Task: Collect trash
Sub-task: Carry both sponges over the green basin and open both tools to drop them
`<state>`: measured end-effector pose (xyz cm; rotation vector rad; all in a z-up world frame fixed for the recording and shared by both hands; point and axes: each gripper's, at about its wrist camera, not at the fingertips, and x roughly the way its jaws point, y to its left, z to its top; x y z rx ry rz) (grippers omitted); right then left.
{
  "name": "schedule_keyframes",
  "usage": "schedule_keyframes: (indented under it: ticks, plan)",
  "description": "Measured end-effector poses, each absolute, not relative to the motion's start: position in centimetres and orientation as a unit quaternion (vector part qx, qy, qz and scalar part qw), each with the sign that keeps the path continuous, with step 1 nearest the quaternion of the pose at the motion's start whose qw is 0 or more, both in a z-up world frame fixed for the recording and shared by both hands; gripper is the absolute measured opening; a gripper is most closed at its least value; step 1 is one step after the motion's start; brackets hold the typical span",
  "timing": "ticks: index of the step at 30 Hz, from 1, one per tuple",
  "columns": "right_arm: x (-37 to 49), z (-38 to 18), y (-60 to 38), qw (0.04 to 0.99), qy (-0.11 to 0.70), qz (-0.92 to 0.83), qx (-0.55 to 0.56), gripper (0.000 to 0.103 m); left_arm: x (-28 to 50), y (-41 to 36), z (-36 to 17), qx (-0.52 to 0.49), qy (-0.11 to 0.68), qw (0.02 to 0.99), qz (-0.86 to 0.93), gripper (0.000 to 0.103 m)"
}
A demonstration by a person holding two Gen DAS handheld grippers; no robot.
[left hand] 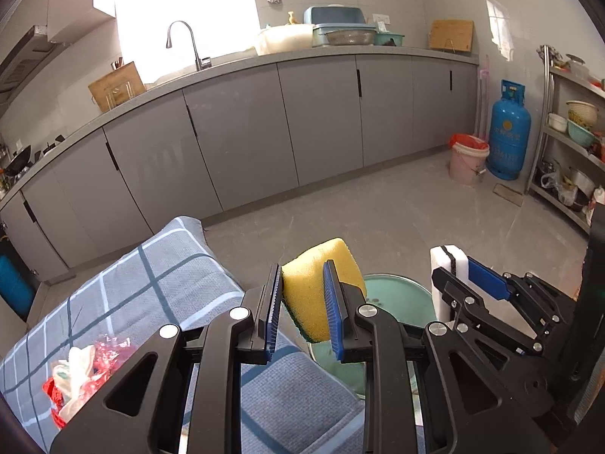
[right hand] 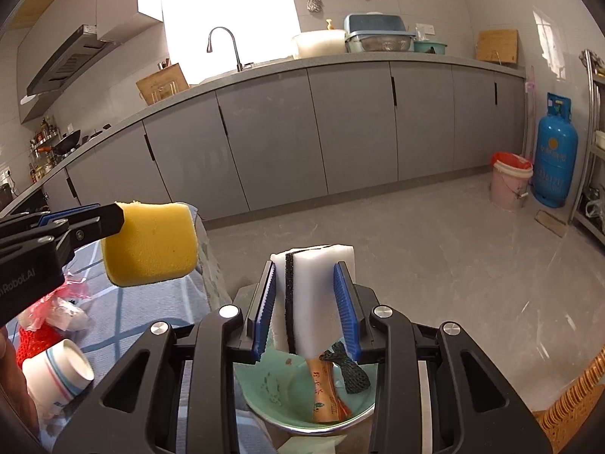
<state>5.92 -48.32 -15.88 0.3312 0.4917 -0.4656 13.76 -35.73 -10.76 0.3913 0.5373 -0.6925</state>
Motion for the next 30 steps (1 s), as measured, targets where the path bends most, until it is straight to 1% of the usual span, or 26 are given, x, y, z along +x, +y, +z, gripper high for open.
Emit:
schedule_keyframes:
  ticks: [1,3,4,5,6,7,14,17,19,20,21,30]
  plan:
    - [6.1,-16.2,-48.7,0.929,0.242,-0.225,0.165,0.035,13.8,-36.1,-11.0,0.189,0.261,0.885,-0.335,0.024]
    - [6.4,-16.8,-49.4,0.928,0.242,-0.226,0.171,0.038,14.1,-36.6,-11.7,0.19,0.268,0.882,-0.338,0.029]
    - [6.4,-17.1,-49.8,0.927,0.241,-0.231,0.172,0.044,14.2,-36.8,-11.9,0.191,0.27,0.882,-0.335,0.033]
    - [6.5,-17.4,-50.1,0.925,0.24,-0.236,0.175,0.051,14.4,-37.0,-12.3,0.194,0.274,0.881,-0.333,0.051]
    - [6.4,-17.5,-50.3,0.924,0.239,-0.241,0.178,0.065,14.4,-37.0,-12.5,0.195,0.273,0.883,-0.329,0.07]
    - [6.3,-17.7,-50.5,0.922,0.237,-0.246,0.181,0.068,14.4,-37.0,-12.6,0.196,0.27,0.886,-0.322,0.072]
    - [5.1,-18.0,-50.1,0.914,0.247,-0.257,0.194,0.068,14.2,-35.5,-12.5,0.201,0.271,0.889,-0.311,0.072]
    - [4.4,-17.5,-49.3,0.912,0.248,-0.259,0.199,0.071,13.9,-34.3,-11.8,0.199,0.267,0.892,-0.307,0.073]
    - [3.9,-17.2,-48.8,0.911,0.249,-0.261,0.2,0.073,13.5,-33.4,-11.2,0.2,0.261,0.895,-0.303,0.078]
    - [3.5,-16.9,-48.3,0.911,0.248,-0.264,0.198,0.075,13.3,-33.1,-11.0,0.199,0.258,0.896,-0.301,0.079]
    - [3.2,-16.7,-48.0,0.91,0.248,-0.266,0.197,0.077,13.1,-32.4,-10.6,0.197,0.254,0.898,-0.3,0.079]
    - [2.7,-14.7,-43.7,0.919,0.249,-0.243,0.184,0.08,11.5,-27.4,-8.2,0.185,0.241,0.909,-0.287,0.08]
